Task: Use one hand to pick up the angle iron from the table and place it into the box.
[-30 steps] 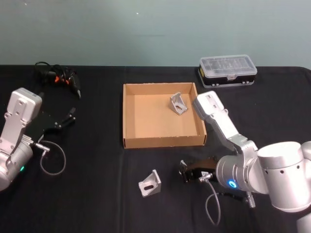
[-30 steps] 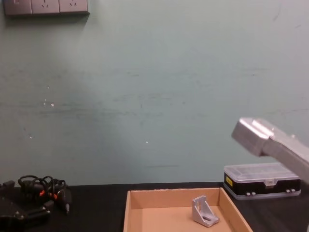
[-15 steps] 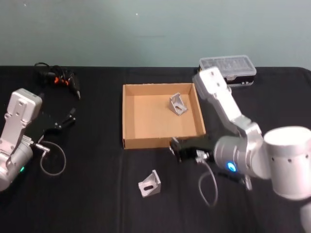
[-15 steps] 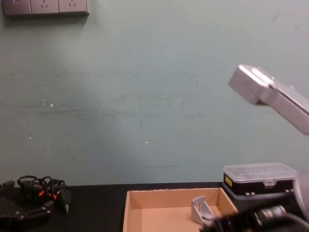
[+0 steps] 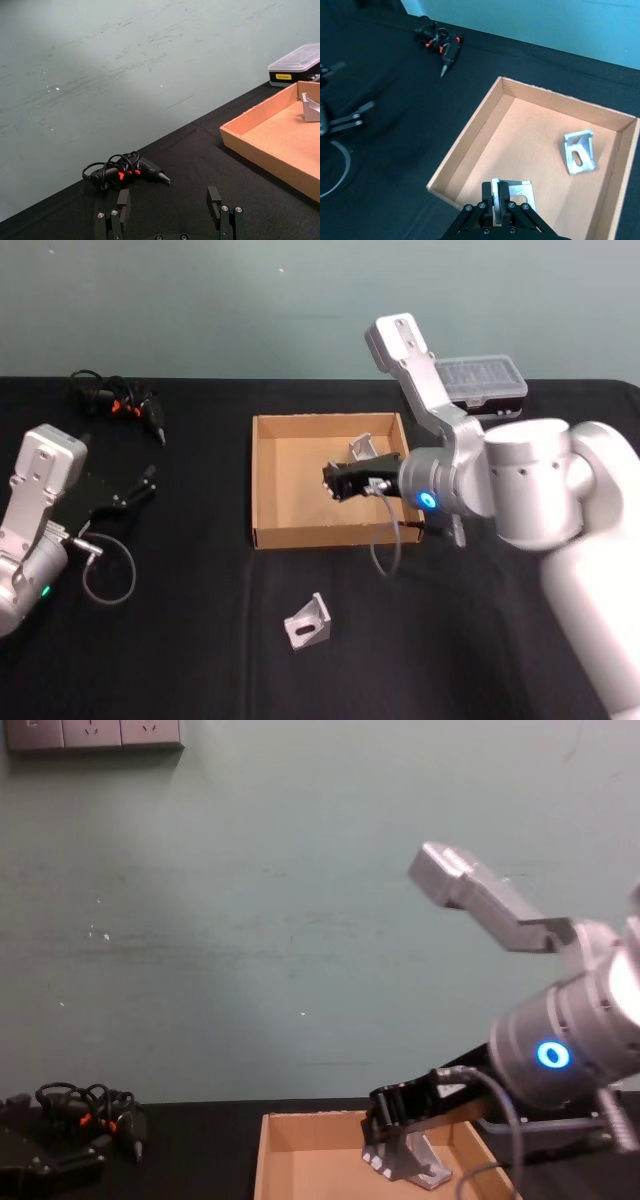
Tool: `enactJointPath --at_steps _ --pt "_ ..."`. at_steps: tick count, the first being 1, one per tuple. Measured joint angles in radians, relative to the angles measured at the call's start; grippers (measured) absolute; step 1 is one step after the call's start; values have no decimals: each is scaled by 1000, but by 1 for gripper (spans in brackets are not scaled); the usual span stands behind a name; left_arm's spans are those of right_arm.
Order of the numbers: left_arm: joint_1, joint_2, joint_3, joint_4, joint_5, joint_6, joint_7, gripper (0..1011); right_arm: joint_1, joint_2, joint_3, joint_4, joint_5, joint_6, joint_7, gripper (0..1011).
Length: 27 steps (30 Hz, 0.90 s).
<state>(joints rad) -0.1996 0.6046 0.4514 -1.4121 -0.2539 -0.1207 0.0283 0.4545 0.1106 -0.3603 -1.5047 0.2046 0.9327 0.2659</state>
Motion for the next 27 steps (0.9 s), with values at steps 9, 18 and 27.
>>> enactJointPath --at_steps 9,18,27 --pt "0 0 0 0 0 0 0 1000 148 -78 -17 280 -45 -97 -7 86" --pt "0 0 0 0 0 0 0 1000 232 -128 -22 456 -77 -171 -9 86" --pt "0 0 0 0 0 0 0 1000 269 -157 -12 550 -98 -201 -13 86"
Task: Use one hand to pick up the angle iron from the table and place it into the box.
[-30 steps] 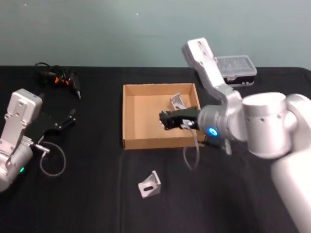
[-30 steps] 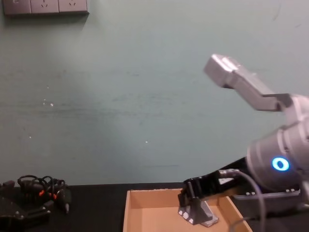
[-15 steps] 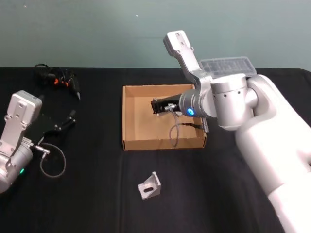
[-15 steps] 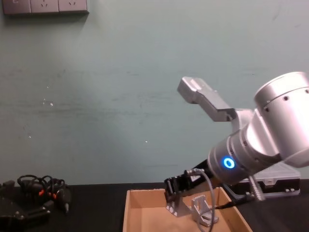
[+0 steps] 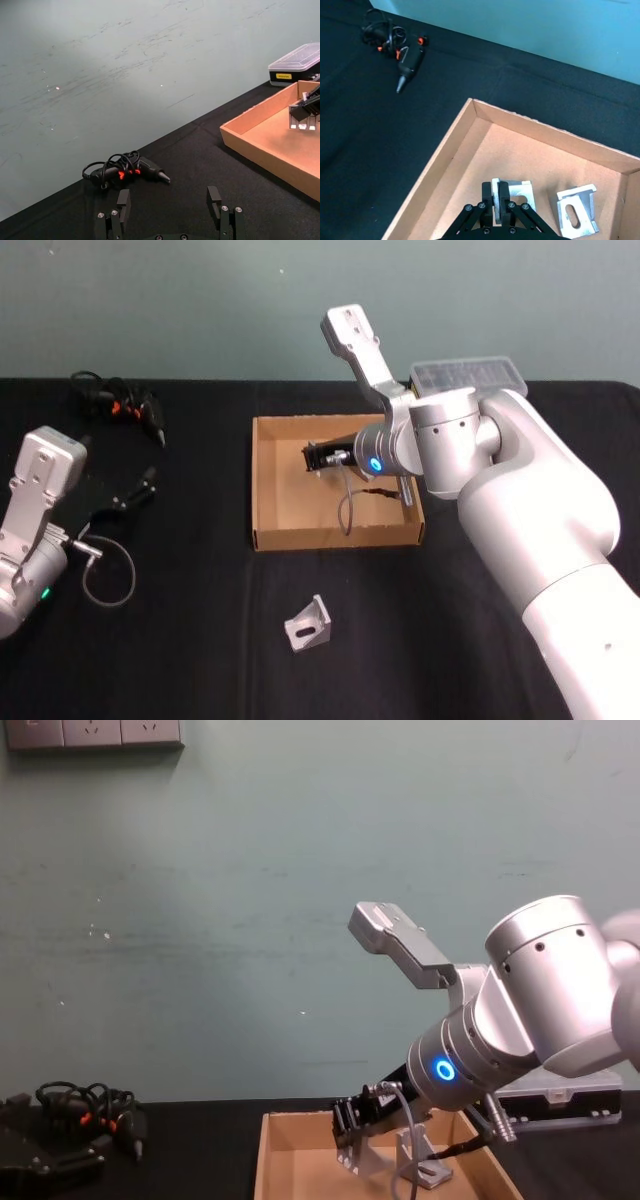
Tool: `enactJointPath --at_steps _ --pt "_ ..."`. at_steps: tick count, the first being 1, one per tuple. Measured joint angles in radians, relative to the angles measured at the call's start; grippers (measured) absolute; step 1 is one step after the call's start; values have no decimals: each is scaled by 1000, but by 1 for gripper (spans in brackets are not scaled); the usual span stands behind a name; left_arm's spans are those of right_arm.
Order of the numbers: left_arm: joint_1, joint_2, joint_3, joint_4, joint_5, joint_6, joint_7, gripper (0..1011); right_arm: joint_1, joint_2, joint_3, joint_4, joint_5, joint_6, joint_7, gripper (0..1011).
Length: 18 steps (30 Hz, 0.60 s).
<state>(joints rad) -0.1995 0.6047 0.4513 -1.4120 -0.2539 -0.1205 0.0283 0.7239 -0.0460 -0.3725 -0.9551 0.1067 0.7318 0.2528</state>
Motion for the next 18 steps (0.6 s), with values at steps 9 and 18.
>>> enactJointPath --at_steps 9,18 --pt "0 0 0 0 0 0 0 1000 2 -2 2 5 -2 -2 0 100" --pt "0 0 0 0 0 0 0 1000 -1 1 1 -2 -1 1 -2 375"
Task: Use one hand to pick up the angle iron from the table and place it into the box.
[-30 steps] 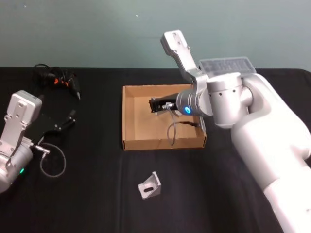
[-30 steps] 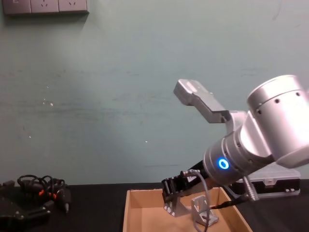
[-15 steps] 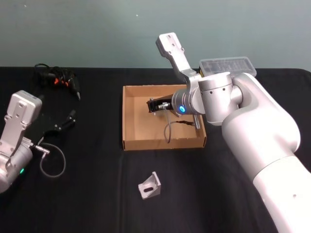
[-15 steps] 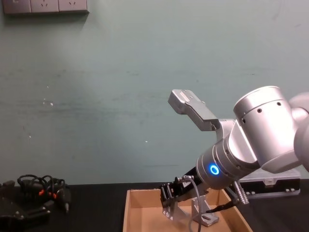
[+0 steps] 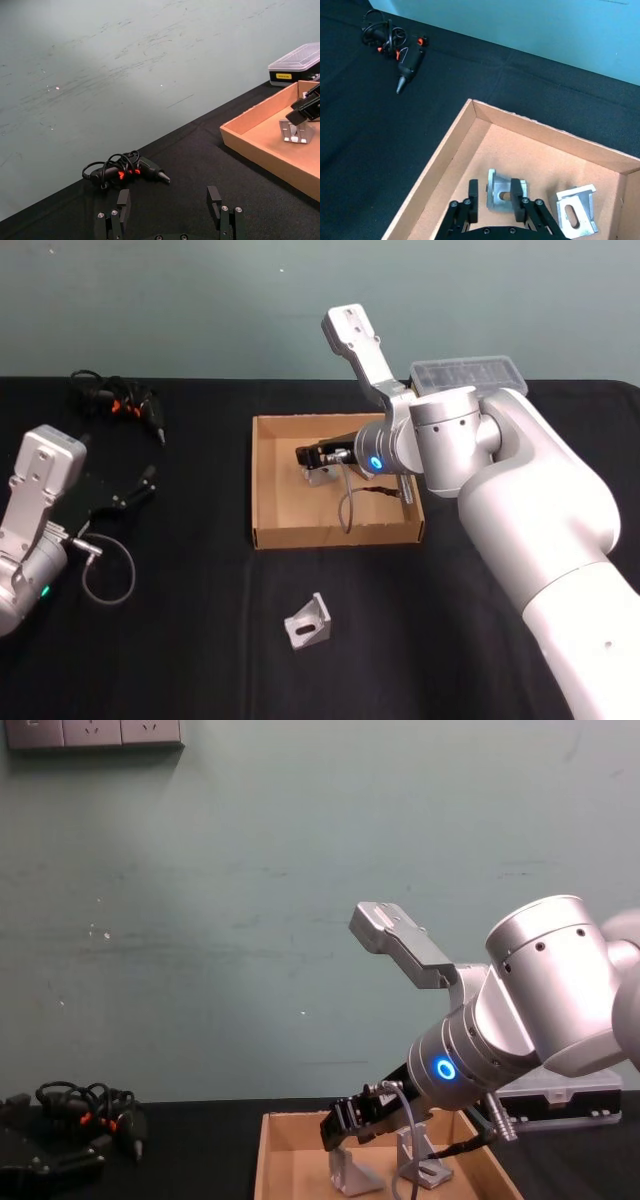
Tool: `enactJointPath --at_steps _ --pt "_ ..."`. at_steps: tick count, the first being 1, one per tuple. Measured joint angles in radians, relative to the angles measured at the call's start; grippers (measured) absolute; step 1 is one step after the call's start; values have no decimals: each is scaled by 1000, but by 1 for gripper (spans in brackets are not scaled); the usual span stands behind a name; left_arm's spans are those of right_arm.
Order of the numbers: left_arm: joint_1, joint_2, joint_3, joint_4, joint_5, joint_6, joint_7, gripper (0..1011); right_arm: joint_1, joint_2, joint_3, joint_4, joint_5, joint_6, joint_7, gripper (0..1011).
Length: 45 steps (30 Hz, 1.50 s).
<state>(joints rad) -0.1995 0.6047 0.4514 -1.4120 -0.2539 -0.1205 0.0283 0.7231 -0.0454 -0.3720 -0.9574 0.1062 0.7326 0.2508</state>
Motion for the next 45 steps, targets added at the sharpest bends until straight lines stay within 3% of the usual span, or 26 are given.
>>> enactJointPath --at_steps 19,23,29,32,36,39,45 --pt "0 0 0 0 0 0 0 1000 -2 2 -1 -5 2 2 -1 966" --pt "0 0 0 0 0 0 0 1000 -16 12 -3 -27 0 8 14 1000" --pt "0 0 0 0 0 0 0 1000 -75 45 5 -145 -3 68 53 1000" --pt "0 0 0 0 0 0 0 1000 -130 77 10 -268 -1 138 82 1000" --pt "0 0 0 0 0 0 0 1000 -179 110 10 -376 2 194 111 1000" --pt "0 0 0 0 0 0 0 1000 -240 166 8 -521 11 282 161 1000" --pt "0 0 0 0 0 0 0 1000 -320 236 8 -700 24 400 218 1000"
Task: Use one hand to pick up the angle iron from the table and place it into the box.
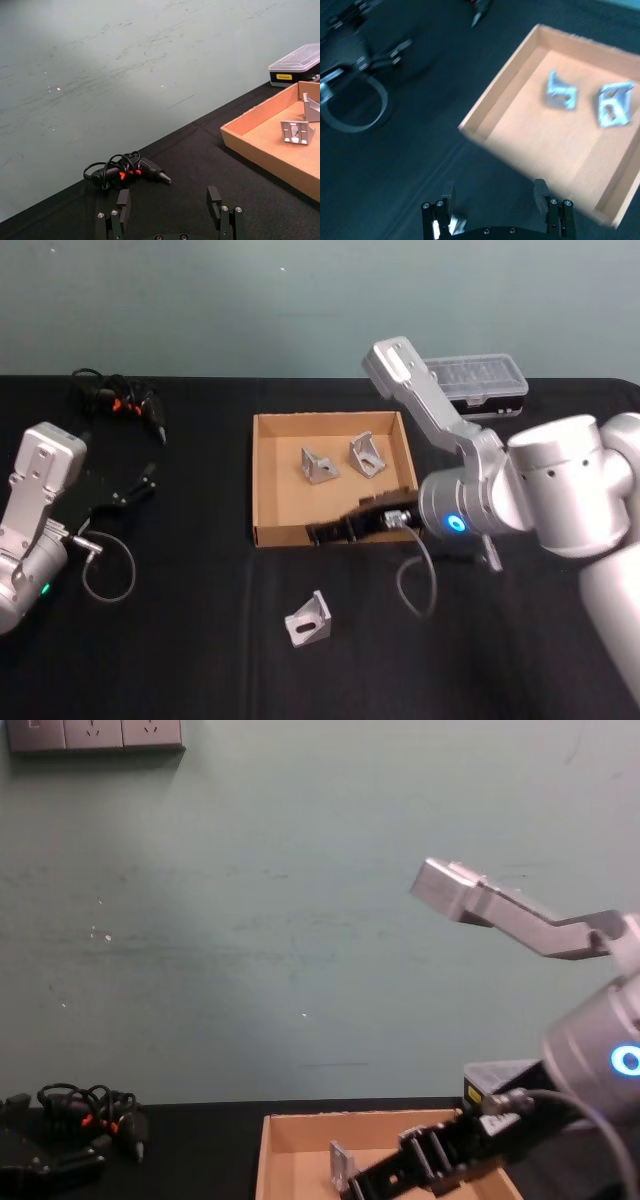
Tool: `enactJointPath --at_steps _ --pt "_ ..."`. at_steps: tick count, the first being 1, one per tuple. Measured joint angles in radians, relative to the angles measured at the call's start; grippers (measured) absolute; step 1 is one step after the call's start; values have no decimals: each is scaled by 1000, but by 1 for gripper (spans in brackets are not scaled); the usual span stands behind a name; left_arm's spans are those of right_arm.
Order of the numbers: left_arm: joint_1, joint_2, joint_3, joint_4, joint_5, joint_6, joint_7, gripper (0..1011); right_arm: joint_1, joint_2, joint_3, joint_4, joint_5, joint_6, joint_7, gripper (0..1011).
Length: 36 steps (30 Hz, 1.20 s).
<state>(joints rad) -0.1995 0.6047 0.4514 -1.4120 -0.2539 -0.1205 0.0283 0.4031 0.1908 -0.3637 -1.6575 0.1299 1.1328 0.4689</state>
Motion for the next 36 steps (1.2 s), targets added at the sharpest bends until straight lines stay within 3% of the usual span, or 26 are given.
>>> enactJointPath --at_steps 3,7,36 --pt "0 0 0 0 0 0 0 1000 -40 45 -13 -88 7 68 39 1000" --pt "0 0 0 0 0 0 0 1000 -58 71 -35 -130 8 111 64 1000" --pt "0 0 0 0 0 0 0 1000 -49 57 -22 -106 6 89 51 1000"
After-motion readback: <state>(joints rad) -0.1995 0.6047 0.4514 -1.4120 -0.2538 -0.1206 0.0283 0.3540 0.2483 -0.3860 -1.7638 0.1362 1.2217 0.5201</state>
